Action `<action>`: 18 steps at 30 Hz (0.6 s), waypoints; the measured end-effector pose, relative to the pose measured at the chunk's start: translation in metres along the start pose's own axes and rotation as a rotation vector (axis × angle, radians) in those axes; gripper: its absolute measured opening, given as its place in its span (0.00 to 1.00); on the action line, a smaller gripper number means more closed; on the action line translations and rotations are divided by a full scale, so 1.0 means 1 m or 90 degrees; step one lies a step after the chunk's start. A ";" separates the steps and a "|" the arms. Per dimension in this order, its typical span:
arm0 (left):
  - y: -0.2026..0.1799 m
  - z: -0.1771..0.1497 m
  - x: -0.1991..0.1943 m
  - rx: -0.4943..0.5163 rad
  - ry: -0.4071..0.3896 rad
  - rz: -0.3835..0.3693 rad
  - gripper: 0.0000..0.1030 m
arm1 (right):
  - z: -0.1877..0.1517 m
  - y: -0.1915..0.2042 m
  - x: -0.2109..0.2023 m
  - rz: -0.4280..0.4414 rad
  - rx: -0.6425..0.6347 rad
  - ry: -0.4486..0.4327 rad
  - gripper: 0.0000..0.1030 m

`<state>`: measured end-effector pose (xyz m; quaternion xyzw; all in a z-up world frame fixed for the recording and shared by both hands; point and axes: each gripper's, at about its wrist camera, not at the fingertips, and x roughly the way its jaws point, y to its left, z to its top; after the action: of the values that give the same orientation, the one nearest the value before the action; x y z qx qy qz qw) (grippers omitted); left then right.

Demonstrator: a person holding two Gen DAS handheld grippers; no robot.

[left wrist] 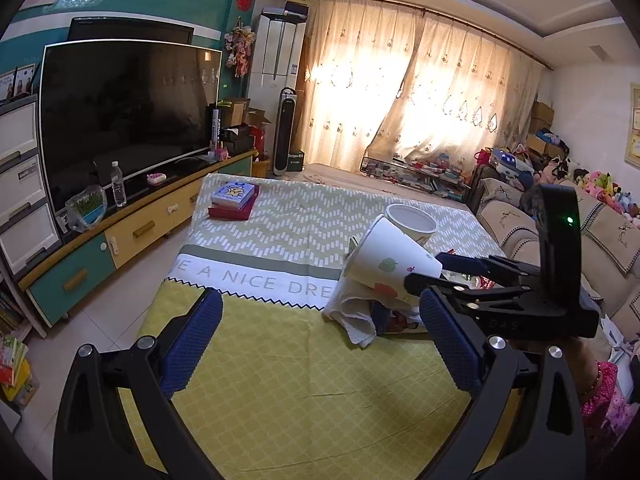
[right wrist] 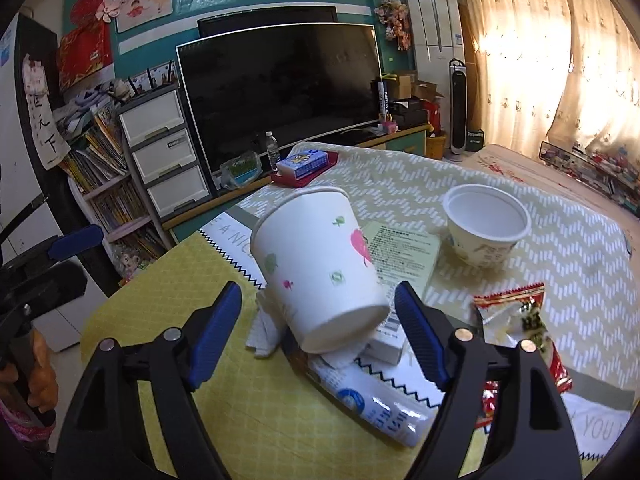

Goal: Collect trash
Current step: 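Reach the right gripper to the white paper cup and grasp it, then carry the paper cup over the bin and open the right gripper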

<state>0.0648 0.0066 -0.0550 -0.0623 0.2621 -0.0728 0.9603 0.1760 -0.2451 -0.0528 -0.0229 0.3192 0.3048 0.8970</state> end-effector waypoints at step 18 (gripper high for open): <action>-0.018 -0.008 0.014 0.015 0.026 -0.030 0.94 | -0.001 0.005 -0.022 -0.019 0.026 -0.033 0.57</action>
<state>0.0704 -0.0142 -0.0655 -0.0559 0.2791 -0.0998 0.9534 0.1594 -0.2531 -0.0404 -0.0011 0.3020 0.2854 0.9096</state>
